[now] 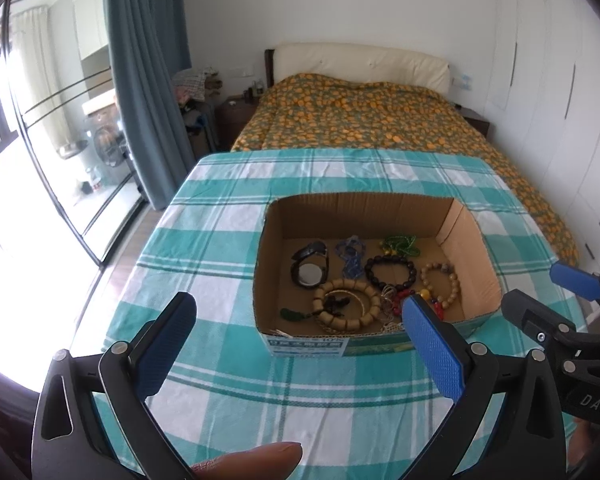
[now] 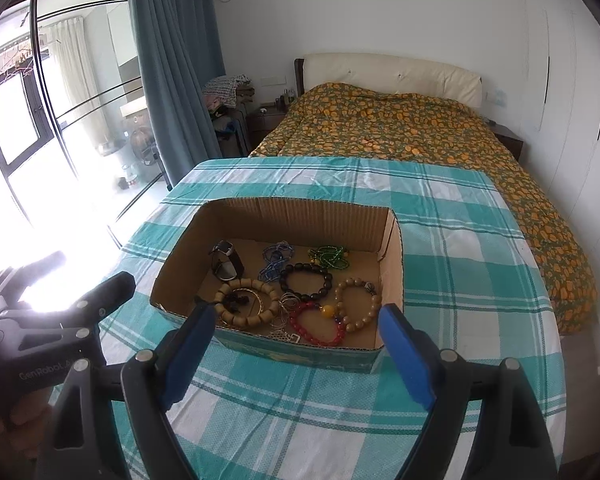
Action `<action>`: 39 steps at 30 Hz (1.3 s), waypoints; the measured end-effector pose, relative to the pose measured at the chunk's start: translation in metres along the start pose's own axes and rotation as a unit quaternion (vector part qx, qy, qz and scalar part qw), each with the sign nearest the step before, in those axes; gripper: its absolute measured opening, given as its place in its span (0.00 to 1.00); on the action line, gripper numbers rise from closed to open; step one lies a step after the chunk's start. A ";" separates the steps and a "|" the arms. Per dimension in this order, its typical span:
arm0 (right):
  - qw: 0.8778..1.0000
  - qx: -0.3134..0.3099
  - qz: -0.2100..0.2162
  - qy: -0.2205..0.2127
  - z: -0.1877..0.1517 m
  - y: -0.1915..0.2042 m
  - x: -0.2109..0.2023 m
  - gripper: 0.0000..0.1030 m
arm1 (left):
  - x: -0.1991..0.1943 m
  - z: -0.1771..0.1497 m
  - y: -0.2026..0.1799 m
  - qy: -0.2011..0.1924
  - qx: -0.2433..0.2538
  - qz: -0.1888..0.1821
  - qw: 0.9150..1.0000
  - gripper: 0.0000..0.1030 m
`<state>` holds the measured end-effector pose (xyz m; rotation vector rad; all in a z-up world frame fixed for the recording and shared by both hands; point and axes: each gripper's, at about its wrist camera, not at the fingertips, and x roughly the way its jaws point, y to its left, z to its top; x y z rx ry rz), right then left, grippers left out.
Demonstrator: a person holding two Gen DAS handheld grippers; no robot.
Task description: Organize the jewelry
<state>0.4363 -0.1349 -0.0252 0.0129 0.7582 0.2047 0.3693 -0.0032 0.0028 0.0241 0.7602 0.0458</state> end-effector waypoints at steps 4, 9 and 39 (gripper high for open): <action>1.000 -0.004 0.003 -0.003 0.002 0.004 -0.008 0.83 | -0.001 0.003 0.002 0.004 -0.005 0.000 1.000 1.00; 1.000 -0.009 -0.002 -0.009 0.005 0.006 -0.017 0.83 | -0.003 0.004 0.004 0.005 -0.006 0.001 1.000 1.00; 0.999 -0.028 -0.015 -0.013 0.008 0.017 -0.029 0.83 | -0.015 0.006 0.006 0.003 -0.003 0.011 1.000 1.00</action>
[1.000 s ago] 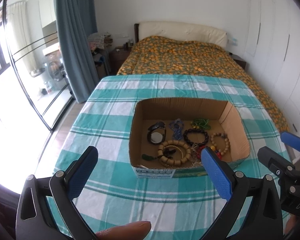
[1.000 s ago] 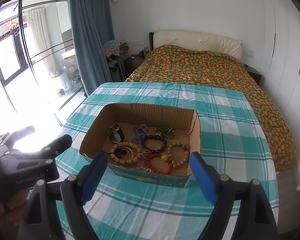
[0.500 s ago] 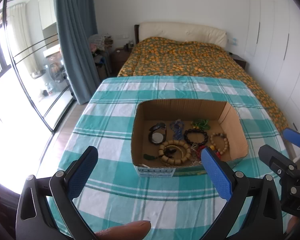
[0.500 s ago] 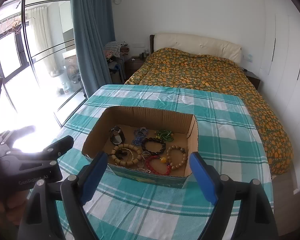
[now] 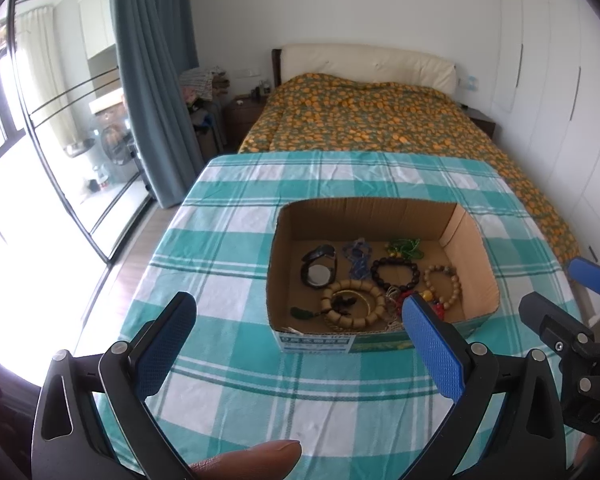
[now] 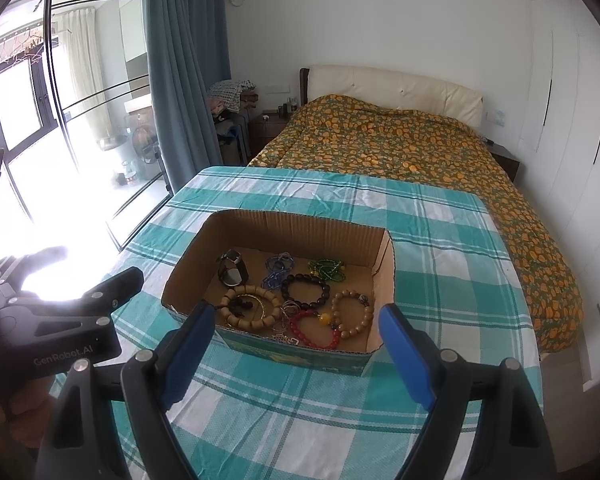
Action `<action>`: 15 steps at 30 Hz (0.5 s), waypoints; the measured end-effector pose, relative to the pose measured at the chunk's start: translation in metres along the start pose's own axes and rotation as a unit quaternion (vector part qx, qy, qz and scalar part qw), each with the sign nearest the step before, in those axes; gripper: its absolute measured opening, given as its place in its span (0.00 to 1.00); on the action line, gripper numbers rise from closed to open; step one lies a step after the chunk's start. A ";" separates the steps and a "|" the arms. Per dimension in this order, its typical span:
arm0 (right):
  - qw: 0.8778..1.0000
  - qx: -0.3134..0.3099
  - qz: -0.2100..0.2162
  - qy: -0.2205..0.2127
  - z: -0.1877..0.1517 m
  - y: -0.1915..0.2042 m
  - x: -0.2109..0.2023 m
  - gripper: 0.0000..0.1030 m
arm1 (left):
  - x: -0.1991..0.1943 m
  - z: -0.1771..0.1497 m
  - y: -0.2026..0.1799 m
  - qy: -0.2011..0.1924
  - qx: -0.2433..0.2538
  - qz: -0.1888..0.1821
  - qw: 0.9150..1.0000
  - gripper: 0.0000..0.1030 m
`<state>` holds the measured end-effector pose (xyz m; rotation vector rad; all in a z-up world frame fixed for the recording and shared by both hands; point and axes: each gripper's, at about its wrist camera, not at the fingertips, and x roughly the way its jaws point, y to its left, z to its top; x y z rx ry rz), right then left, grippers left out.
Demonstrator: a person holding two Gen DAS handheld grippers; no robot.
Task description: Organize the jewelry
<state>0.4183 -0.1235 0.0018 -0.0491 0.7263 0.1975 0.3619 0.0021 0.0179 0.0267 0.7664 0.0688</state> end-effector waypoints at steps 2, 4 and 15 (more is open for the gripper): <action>1.000 0.001 -0.001 0.001 0.000 0.000 0.000 0.83 | 0.000 0.000 0.000 0.000 0.000 0.000 1.000 1.00; 1.000 0.001 -0.001 0.000 0.000 0.000 0.000 0.83 | 0.000 0.000 0.000 0.000 0.001 0.001 1.000 1.00; 1.000 0.000 -0.006 0.001 -0.001 0.000 0.000 0.83 | 0.003 0.001 -0.002 0.000 0.003 0.003 1.000 1.00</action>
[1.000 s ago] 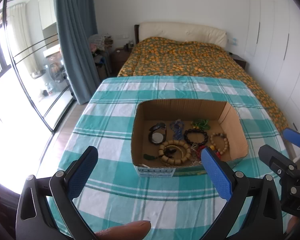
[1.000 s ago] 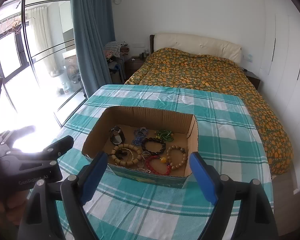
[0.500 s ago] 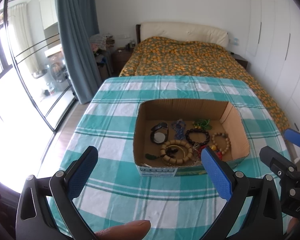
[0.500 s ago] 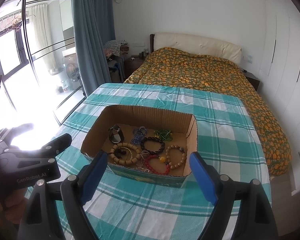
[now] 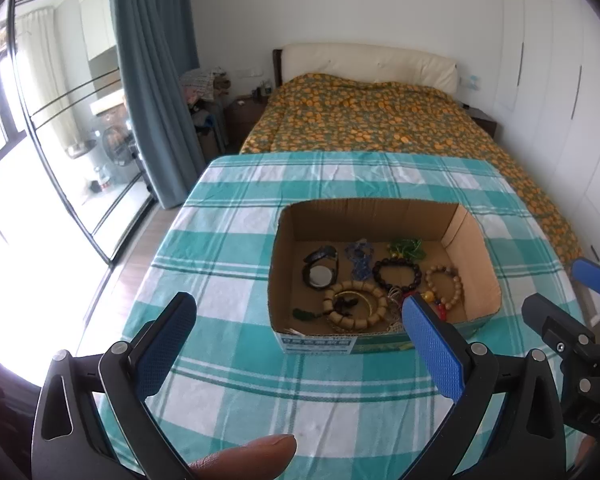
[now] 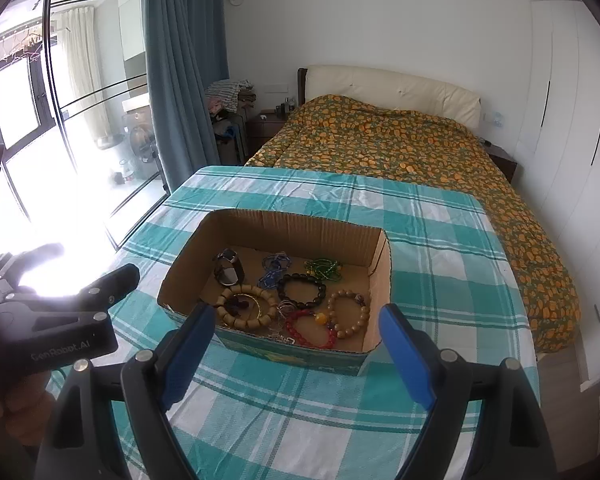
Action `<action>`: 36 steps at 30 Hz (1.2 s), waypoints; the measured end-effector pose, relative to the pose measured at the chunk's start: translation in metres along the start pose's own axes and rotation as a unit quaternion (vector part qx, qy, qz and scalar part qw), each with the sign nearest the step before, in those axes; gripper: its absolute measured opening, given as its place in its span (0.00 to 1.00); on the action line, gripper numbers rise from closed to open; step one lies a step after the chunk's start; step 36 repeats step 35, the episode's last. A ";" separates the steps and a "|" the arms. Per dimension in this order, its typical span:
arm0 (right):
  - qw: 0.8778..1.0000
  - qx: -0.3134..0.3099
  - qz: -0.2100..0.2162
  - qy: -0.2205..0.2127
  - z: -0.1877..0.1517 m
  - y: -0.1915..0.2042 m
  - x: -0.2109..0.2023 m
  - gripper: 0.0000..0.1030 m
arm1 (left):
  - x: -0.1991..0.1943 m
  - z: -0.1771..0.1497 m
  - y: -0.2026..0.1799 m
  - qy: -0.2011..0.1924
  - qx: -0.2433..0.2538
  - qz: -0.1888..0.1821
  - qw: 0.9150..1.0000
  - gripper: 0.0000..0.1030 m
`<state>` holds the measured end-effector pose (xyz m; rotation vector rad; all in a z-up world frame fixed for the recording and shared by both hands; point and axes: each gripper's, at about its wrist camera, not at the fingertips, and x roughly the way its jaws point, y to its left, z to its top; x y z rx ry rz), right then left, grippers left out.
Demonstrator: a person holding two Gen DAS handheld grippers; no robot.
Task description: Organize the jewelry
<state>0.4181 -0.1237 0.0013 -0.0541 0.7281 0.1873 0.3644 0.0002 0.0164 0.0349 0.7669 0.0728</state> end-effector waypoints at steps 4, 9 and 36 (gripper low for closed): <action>1.000 -0.001 -0.002 0.001 0.000 -0.002 0.000 0.83 | 0.001 0.001 0.000 0.000 0.001 0.004 1.000 0.99; 1.000 -0.002 -0.003 0.003 -0.001 -0.003 0.000 0.83 | -0.001 0.000 -0.004 -0.004 0.010 0.007 1.000 0.99; 1.000 -0.003 -0.011 0.017 -0.007 -0.003 0.010 0.83 | -0.001 -0.009 -0.006 -0.013 0.033 0.000 0.999 0.99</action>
